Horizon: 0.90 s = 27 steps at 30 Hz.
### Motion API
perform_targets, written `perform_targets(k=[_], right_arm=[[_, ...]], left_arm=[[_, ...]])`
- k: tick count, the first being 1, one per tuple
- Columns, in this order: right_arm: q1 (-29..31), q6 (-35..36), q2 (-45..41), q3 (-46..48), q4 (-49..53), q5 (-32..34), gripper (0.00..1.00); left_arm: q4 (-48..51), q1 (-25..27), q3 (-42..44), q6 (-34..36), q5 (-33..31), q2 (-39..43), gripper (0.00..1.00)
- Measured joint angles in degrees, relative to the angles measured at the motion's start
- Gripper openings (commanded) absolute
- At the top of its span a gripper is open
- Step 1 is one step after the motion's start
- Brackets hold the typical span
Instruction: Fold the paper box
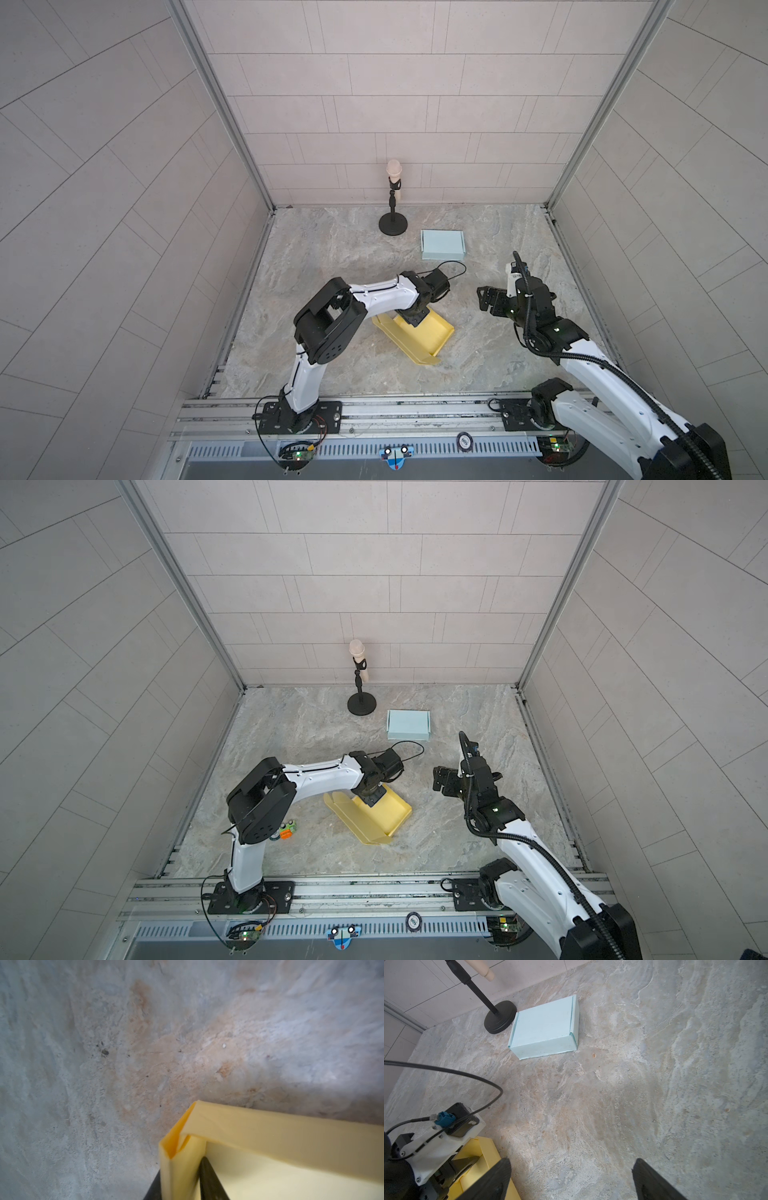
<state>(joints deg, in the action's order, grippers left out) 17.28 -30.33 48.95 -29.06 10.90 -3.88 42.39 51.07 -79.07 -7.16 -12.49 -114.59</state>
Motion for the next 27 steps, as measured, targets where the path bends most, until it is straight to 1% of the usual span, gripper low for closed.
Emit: perform_targets(k=[3,7,13,17,21,22,27], right_arm=[[0.02,0.66,0.22,-0.63,-0.02,0.09,0.93],[0.2,1.55,0.31,-1.14,0.09,0.61,0.93],[1.22,2.1,1.46,-1.64,-0.09,1.38,0.93],[1.46,2.14,2.23,-1.64,-0.39,1.38,0.93],[1.46,2.14,2.38,-1.64,-0.42,1.42,0.93],[1.46,2.14,2.43,-1.64,-0.42,1.42,0.93],[1.46,2.32,3.19,-2.05,-0.33,1.55,0.93]], left_arm=[[1.16,0.0,-1.46,0.22,0.24,0.0,0.32],[1.73,-0.15,-2.27,0.0,1.62,0.0,0.39],[2.49,-0.55,-2.82,-0.33,4.17,0.0,0.41],[2.45,-0.81,-2.89,-0.37,6.03,0.11,0.35],[2.32,-1.2,-2.93,-0.04,7.43,0.26,0.26],[2.27,-1.25,-2.95,0.15,7.8,0.26,0.22],[2.03,-1.62,-3.1,1.27,8.7,0.2,0.14]])
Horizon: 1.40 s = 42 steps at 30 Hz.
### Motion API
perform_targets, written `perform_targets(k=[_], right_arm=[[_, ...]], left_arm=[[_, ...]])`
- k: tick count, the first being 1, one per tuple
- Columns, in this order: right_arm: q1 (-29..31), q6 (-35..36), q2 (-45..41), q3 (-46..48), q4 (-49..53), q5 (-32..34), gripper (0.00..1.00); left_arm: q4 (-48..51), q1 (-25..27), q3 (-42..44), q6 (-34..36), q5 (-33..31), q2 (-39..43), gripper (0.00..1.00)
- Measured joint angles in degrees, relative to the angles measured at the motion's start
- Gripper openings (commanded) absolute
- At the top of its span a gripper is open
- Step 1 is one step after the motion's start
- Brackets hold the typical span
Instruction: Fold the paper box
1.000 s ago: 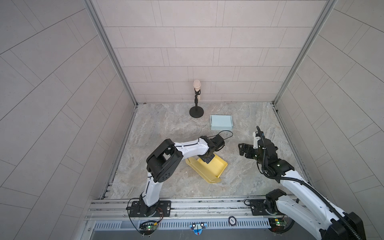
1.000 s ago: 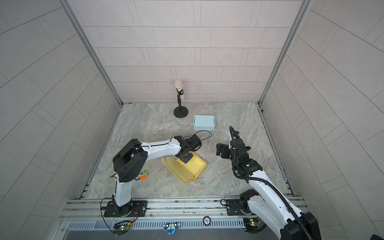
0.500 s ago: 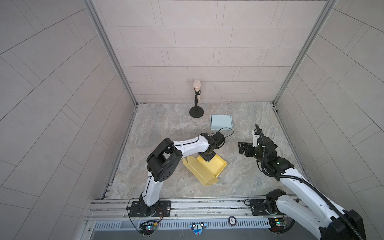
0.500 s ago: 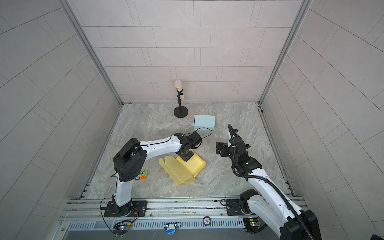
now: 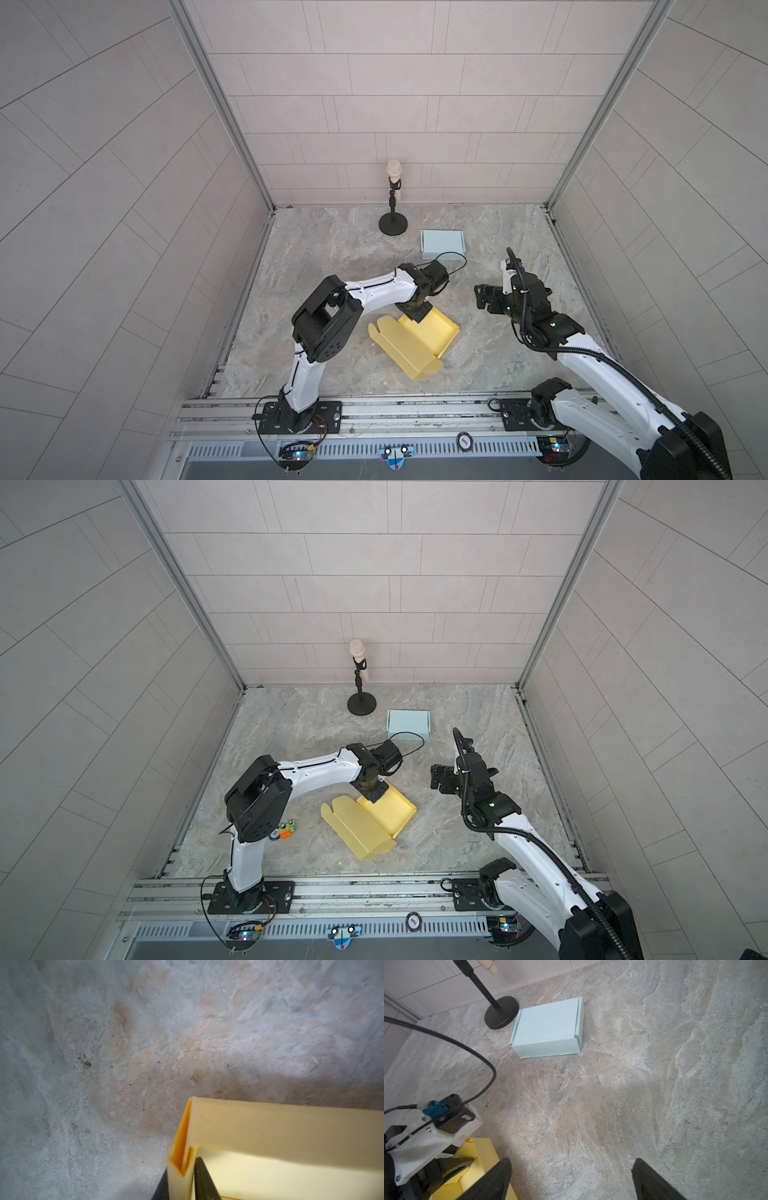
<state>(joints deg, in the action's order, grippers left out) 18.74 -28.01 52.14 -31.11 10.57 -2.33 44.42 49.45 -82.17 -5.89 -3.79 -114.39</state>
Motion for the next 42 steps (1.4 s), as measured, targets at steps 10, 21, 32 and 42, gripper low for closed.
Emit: perform_targets(k=[10,21,32,42], right_arm=[[0.0,0.17,4.61,-3.41,0.09,0.0,0.91],[0.0,0.17,11.78,-9.7,0.63,-0.13,0.9],[0.0,1.01,17.51,-13.73,1.33,0.0,0.89],[0.0,1.55,18.27,-14.64,1.25,0.26,0.89]], left_arm=[[0.26,-0.22,-2.64,2.36,-2.21,-3.93,0.16],[-0.11,-0.2,-2.8,6.47,-6.32,-4.59,0.15],[1.75,-0.15,-6.32,8.7,-8.22,-7.17,0.09],[2.54,0.85,-6.86,8.09,-10.88,-7.85,0.09]])
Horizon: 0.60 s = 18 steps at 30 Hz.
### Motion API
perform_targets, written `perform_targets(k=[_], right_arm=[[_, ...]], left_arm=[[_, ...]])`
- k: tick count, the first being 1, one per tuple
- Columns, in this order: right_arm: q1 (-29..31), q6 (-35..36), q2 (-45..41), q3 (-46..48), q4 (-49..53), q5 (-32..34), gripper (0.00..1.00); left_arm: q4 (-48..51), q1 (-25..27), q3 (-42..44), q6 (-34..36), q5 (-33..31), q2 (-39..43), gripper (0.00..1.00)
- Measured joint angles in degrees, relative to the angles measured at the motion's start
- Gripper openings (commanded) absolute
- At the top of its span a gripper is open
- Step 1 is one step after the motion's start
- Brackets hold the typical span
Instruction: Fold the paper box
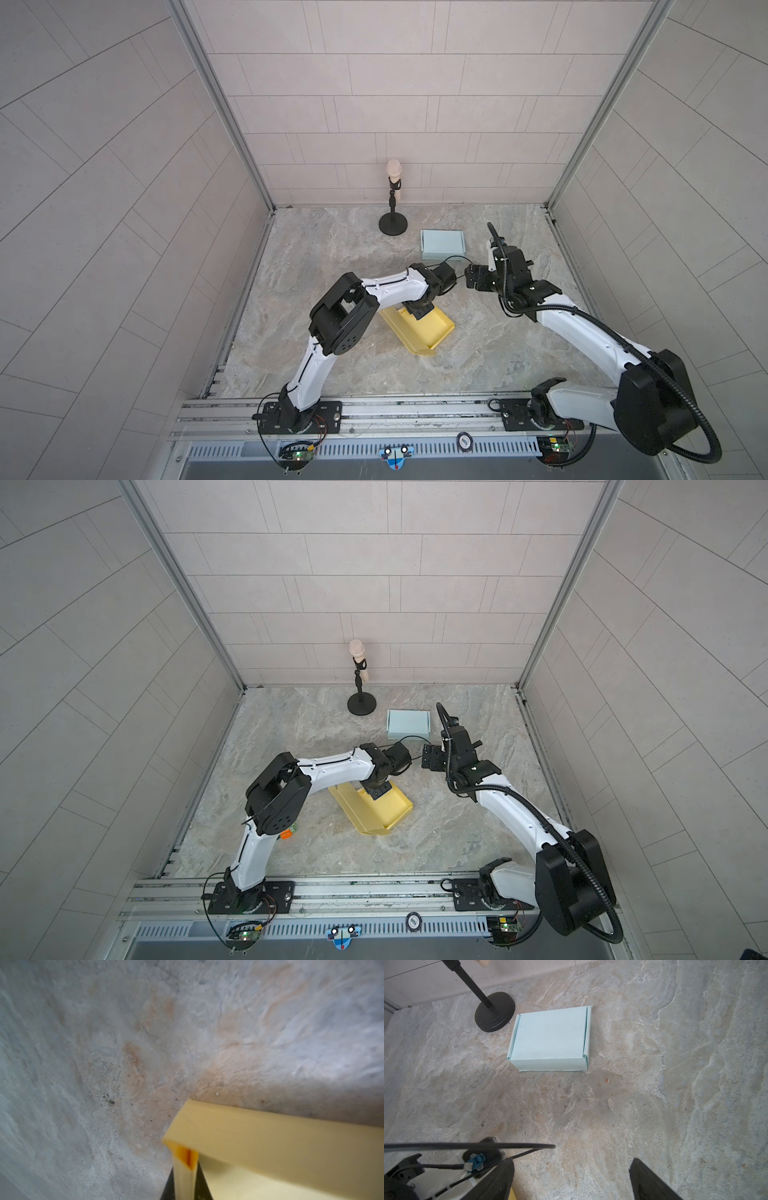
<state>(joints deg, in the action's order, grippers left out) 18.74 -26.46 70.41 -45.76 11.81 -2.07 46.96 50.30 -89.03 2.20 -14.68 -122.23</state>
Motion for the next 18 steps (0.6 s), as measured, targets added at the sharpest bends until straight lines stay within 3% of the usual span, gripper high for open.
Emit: perform_targets(k=[6,18], right_arm=[[0.0,0.52,0.09,-0.35,0.28,0.07,0.89],[0.0,0.59,0.52,-1.27,-0.02,0.22,0.89]], left_arm=[[-0.81,-0.11,0.63,-1.09,0.15,0.37,0.19],[-3.41,-1.6,2.08,-1.36,2.21,1.84,0.29]])
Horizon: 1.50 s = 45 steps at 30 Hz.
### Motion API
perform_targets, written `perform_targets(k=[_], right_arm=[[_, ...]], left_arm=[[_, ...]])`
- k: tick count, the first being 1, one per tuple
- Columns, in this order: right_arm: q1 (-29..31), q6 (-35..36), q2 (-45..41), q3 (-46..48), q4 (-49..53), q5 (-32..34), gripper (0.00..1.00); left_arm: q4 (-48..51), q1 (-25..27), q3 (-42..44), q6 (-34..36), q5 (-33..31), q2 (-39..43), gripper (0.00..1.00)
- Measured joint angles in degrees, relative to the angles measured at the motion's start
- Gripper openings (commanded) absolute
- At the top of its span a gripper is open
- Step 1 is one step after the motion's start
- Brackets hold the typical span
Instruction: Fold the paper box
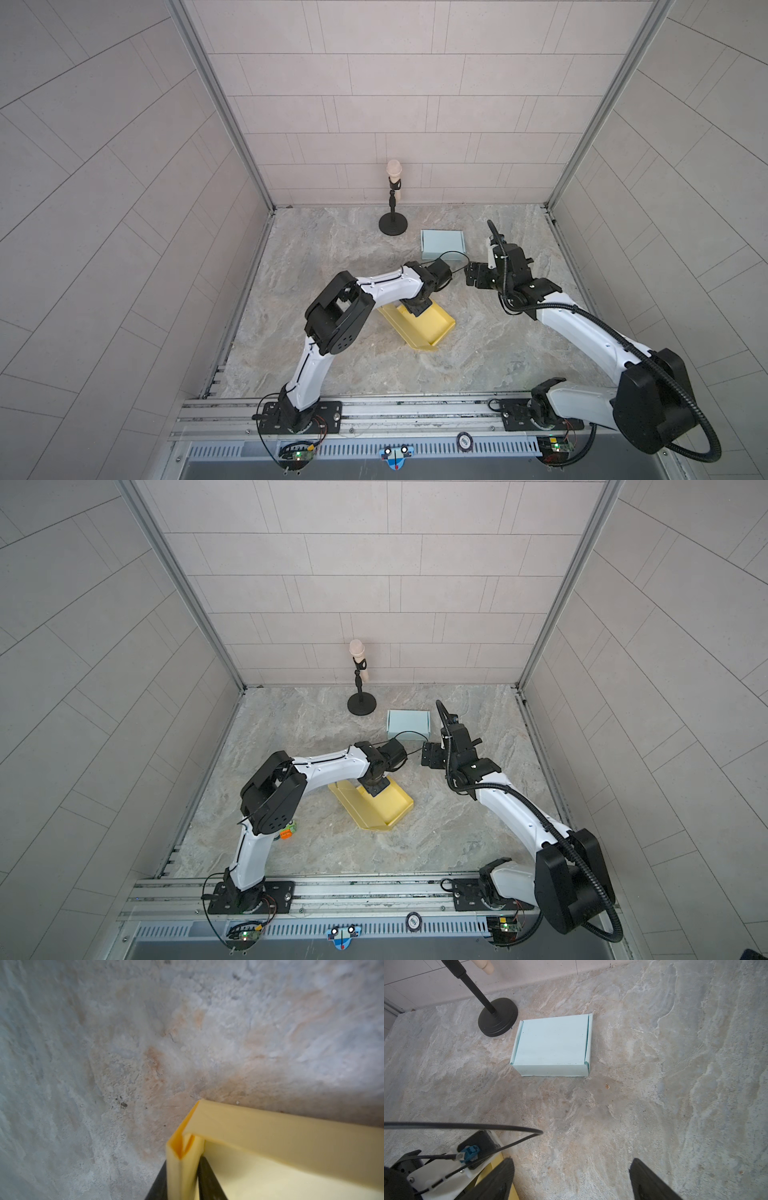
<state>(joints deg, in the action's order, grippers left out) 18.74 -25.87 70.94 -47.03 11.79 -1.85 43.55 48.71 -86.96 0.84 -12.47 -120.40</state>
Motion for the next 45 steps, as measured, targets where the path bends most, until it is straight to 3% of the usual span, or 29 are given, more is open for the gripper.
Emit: perform_targets(k=[15,32,40,45], right_arm=[[0.0,0.17,1.18,0.0,-1.31,0.68,0.9],[0.02,1.16,2.12,0.13,-1.73,-0.81,0.91],[0.98,0.96,4.37,-0.02,-2.25,-4.07,0.91],[1.49,0.55,5.07,-0.9,-2.21,-5.33,0.91]], left_arm=[[-0.09,-0.87,0.0,0.02,5.49,1.6,0.41],[2.36,-4.59,-1.16,-3.98,9.64,10.54,0.66],[13.9,-4.98,-11.04,-15.47,4.46,21.03,0.71],[19.17,-4.68,-4.31,-26.97,3.52,33.68,0.75]])
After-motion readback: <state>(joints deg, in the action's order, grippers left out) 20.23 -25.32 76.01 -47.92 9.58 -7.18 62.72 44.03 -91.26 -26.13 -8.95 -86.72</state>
